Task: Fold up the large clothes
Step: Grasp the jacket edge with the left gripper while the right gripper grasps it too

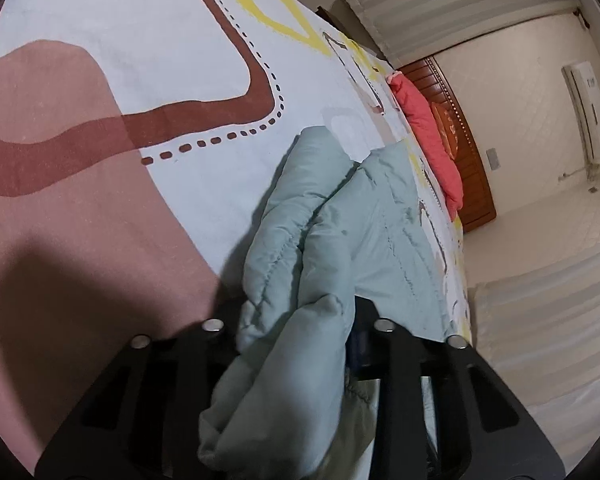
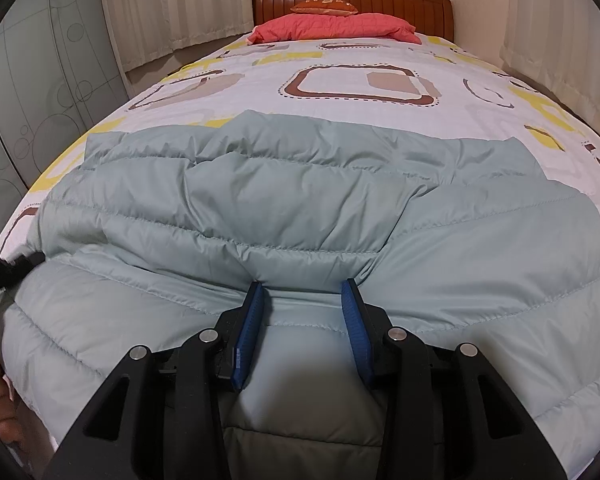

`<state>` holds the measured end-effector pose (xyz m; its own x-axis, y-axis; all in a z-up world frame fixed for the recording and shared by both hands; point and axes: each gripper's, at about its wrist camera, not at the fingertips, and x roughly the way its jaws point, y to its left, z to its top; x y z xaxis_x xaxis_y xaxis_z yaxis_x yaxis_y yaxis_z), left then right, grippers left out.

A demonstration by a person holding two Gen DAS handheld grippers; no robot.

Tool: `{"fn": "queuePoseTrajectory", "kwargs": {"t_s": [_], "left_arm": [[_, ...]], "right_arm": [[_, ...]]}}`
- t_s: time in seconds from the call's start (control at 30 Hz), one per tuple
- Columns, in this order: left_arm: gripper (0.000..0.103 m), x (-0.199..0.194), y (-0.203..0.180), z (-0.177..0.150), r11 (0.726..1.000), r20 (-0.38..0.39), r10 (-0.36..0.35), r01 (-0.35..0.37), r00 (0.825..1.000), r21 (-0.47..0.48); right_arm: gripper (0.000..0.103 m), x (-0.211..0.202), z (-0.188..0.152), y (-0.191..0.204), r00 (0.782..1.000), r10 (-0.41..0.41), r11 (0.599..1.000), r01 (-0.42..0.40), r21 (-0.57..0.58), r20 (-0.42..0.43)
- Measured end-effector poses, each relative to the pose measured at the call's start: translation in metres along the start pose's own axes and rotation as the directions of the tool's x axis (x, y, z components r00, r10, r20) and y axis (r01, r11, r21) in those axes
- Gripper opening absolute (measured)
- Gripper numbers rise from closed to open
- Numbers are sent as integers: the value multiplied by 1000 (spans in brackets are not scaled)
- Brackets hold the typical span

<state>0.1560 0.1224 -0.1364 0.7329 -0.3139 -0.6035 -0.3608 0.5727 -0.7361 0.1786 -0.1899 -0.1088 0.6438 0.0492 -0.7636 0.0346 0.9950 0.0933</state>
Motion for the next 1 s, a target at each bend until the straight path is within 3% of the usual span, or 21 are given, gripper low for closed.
{"fn": "queuePoseTrajectory", "kwargs": {"t_s": [0.07, 0.17, 0.33, 0.4, 0.47, 0.6, 0.7, 0.8, 0.93, 1.0], "left_arm": [[25, 0, -3, -1, 1000, 3, 10, -10, 1000, 16], [22, -2, -5, -1, 1000, 5, 14, -14, 1000, 26], [21, -2, -3, 1, 999, -3, 12, -11, 1000, 32], [21, -3, -3, 1, 999, -5, 10, -10, 1000, 32], [21, -2, -3, 3, 999, -6, 10, -9, 1000, 34], [21, -2, -3, 3, 999, -5, 13, -13, 1000, 45], [21, -2, -2, 3, 998, -4, 16, -16, 1000, 55], [21, -3, -2, 2, 999, -6, 15, -15, 1000, 52], [24, -2, -1, 1, 999, -8, 3, -3, 1000, 41], [24, -2, -1, 1, 999, -5, -4, 4, 1000, 39]], "right_arm": [[42, -2, 1, -1, 1000, 9, 1000, -9, 6, 0], [55, -9, 5, -12, 998, 60, 997, -60, 47, 0], [63, -43, 4, -65, 992, 98, 970, -113, 217, 79], [64, -56, 0, -94, 989, 89, 949, -120, 291, 117], [66, -71, -9, -141, 984, 64, 903, -127, 410, 163], [75, -79, -27, -199, 983, 6, 832, -107, 544, 183], [75, -63, -41, -229, 984, 71, 750, -159, 642, 161], [75, -44, -49, -237, 971, 153, 677, -238, 696, 183], [73, -37, -42, -230, 961, 176, 696, -276, 663, 214], [51, -30, -40, -225, 965, 181, 716, -260, 648, 187]]}}
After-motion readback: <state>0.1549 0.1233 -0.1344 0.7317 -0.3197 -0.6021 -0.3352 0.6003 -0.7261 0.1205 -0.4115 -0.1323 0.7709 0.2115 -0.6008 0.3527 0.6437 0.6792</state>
